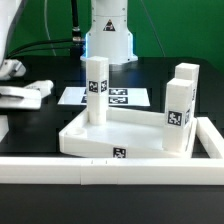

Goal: Assemble desk

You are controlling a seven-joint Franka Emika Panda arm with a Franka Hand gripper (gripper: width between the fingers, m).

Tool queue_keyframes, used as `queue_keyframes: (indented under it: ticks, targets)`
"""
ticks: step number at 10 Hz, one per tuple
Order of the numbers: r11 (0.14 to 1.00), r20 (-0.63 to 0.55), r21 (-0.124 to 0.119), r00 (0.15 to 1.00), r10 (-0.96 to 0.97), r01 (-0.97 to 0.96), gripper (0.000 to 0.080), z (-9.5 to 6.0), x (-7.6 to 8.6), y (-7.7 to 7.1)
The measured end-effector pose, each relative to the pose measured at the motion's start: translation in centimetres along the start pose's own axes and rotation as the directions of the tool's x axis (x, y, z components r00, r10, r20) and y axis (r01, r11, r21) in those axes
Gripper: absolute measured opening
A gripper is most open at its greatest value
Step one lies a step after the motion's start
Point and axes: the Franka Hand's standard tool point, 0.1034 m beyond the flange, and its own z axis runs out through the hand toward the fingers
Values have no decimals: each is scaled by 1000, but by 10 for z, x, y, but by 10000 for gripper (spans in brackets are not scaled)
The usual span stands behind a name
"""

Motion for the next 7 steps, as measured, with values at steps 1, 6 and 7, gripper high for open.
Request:
queue_keyframes:
  ticks: [1, 6, 7]
  targets:
    - [1000, -11, -4, 1000, 10, -10, 288, -12, -11, -10]
    - [1000, -89, -24, 996, 7, -10, 289, -29, -15, -22]
    - [1000, -87, -25, 996, 4, -6, 289, -29, -16, -24]
